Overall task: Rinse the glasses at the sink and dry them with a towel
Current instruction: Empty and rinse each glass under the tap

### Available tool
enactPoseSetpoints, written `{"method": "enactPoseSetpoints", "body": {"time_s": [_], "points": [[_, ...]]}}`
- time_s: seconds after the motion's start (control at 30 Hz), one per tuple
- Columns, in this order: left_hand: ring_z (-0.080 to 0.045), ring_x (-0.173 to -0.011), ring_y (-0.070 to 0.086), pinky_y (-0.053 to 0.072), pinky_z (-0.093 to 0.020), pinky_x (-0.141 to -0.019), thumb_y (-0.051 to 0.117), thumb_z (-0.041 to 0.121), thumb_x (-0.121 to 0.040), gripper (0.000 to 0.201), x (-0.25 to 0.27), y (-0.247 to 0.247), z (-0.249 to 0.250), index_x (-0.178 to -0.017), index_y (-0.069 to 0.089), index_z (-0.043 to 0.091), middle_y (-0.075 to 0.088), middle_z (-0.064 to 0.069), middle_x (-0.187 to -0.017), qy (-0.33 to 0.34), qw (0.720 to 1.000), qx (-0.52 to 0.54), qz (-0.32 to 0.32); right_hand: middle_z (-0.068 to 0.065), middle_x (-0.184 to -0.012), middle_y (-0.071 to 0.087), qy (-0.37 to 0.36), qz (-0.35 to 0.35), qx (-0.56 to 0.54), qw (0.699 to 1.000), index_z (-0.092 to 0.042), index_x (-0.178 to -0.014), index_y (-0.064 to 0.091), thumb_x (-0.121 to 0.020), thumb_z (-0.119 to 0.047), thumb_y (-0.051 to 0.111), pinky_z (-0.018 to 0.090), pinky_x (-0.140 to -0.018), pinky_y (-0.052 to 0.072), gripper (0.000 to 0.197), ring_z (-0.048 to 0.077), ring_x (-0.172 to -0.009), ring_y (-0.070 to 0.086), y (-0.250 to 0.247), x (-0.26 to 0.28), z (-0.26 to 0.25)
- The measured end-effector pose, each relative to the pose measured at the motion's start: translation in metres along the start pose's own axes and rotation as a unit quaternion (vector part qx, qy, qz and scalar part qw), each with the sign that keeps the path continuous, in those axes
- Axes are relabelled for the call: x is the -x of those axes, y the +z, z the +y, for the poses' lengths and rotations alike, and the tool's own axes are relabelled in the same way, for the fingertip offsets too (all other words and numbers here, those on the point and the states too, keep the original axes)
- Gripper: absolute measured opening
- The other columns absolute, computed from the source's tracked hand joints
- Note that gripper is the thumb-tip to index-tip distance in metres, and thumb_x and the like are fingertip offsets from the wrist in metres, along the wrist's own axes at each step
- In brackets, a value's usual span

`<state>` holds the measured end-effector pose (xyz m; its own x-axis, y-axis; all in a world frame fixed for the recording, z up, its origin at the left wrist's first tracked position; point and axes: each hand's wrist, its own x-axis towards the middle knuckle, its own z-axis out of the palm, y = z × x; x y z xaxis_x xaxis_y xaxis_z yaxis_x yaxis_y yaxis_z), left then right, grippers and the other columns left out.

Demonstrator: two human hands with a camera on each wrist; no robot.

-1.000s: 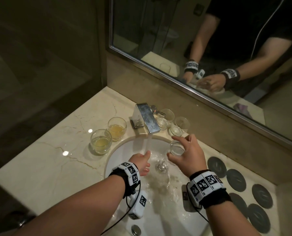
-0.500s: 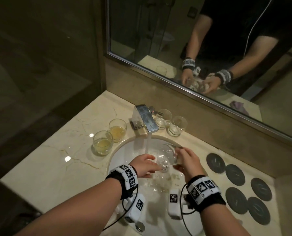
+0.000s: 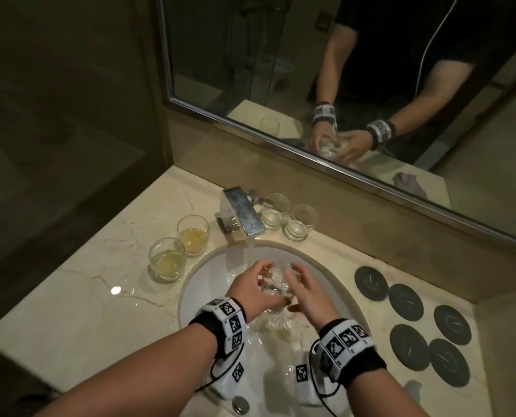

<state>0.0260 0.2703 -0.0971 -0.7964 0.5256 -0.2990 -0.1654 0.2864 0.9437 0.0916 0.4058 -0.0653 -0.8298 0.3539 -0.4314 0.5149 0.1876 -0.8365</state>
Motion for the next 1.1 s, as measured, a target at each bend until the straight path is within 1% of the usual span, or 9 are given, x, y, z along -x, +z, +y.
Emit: {"method": "enactPoseSetpoints", "body": {"time_s": [0.07,0.17,0.27,0.33,0.5,0.57,0.73,0.9,1.1], "points": [[0.003,-0.089,0.06,0.05,-0.009,-0.07,0.087,0.014,-0.062,0.069,-0.001,0.005,0.0,-0.117,0.051,0.034,0.062,0.012,-0.105,0.011,0.999,-0.033,0.009,-0.004,-0.112,0.058,-0.031,-0.003,0.129,0.991,-0.023,-0.135,0.041,-0.076,-0.047,0.075,0.029,-0.086,0.051,0.073,0.012,-0.098,0.06,-0.005,-0.007,0.002],[0.007,-0.093,0.058,0.048,-0.007,-0.075,0.088,0.015,-0.061,0.077,-0.001,0.011,-0.001,-0.125,0.05,0.033,0.061,0.014,-0.111,0.01,0.999,-0.047,-0.008,-0.004,-0.107,0.059,-0.041,0.022,0.198,0.979,-0.018,-0.129,0.045,-0.066,-0.04,0.083,0.019,-0.075,0.046,0.076,0.008,-0.09,0.059,-0.009,-0.014,0.004],[-0.001,-0.112,0.052,0.045,-0.019,-0.092,0.086,0.032,-0.068,0.086,-0.001,0.013,-0.003,-0.14,0.04,0.034,0.049,0.02,-0.127,-0.016,0.997,-0.07,-0.042,-0.002,-0.11,0.06,-0.036,0.055,0.199,0.978,-0.016,-0.126,0.046,-0.067,-0.037,0.083,0.022,-0.076,0.047,0.072,0.011,-0.092,0.058,-0.018,-0.022,0.004],[-0.007,-0.117,0.05,0.043,-0.026,-0.097,0.078,0.045,-0.075,0.075,-0.001,0.008,-0.01,-0.139,0.042,0.032,0.048,0.02,-0.127,-0.055,0.991,-0.109,-0.063,0.001,-0.117,0.058,-0.02,0.095,0.188,0.977,-0.014,-0.129,0.043,-0.07,-0.036,0.082,0.024,-0.078,0.048,0.074,0.015,-0.097,0.057,-0.03,-0.031,0.002],[-0.012,-0.093,0.065,0.054,-0.033,-0.087,0.067,0.055,-0.077,0.035,0.0,-0.011,-0.039,-0.1,0.059,0.03,0.067,0.005,-0.101,-0.154,0.972,-0.156,-0.085,0.004,-0.123,0.057,0.003,0.208,0.175,0.962,-0.011,-0.134,0.041,-0.07,-0.033,0.083,0.033,-0.089,0.051,0.08,0.022,-0.105,0.058,-0.068,-0.07,-0.008],[-0.013,-0.091,0.066,0.054,-0.032,-0.084,0.066,0.05,-0.081,0.03,0.002,-0.017,-0.046,-0.1,0.059,0.028,0.067,0.005,-0.098,-0.165,0.971,-0.162,-0.067,0.007,-0.12,0.059,0.017,0.223,0.176,0.959,-0.01,-0.135,0.042,-0.071,-0.03,0.084,0.031,-0.085,0.048,0.079,0.025,-0.106,0.058,-0.079,-0.087,-0.012],[-0.019,-0.092,0.069,0.053,-0.03,-0.081,0.065,0.039,-0.089,0.029,0.011,-0.029,-0.05,-0.108,0.06,0.017,0.069,-0.001,-0.096,-0.178,0.974,-0.137,-0.039,0.018,-0.126,0.057,0.051,0.233,0.193,0.952,-0.008,-0.134,0.042,-0.066,-0.039,0.085,0.04,-0.091,0.049,0.086,0.033,-0.113,0.057,-0.085,-0.123,-0.012],[-0.015,-0.088,0.068,0.054,-0.031,-0.082,0.066,0.037,-0.088,0.026,0.02,-0.049,-0.052,-0.106,0.063,0.019,0.069,0.003,-0.096,-0.185,0.976,-0.119,0.01,0.02,-0.134,0.053,0.078,0.251,0.148,0.953,-0.002,-0.138,0.039,-0.069,-0.036,0.085,0.043,-0.097,0.046,0.089,0.036,-0.122,0.053,-0.083,-0.141,-0.015],[-0.015,-0.065,0.059,0.048,-0.026,-0.062,0.071,0.036,-0.084,0.025,0.037,-0.087,-0.047,-0.091,0.066,0.012,0.07,-0.003,-0.083,-0.222,0.966,-0.077,0.107,0.023,-0.137,0.048,0.086,0.274,0.099,0.953,0.002,-0.137,0.031,-0.067,-0.031,0.086,0.043,-0.099,0.042,0.095,0.038,-0.125,0.049,-0.075,-0.135,-0.009]]}}
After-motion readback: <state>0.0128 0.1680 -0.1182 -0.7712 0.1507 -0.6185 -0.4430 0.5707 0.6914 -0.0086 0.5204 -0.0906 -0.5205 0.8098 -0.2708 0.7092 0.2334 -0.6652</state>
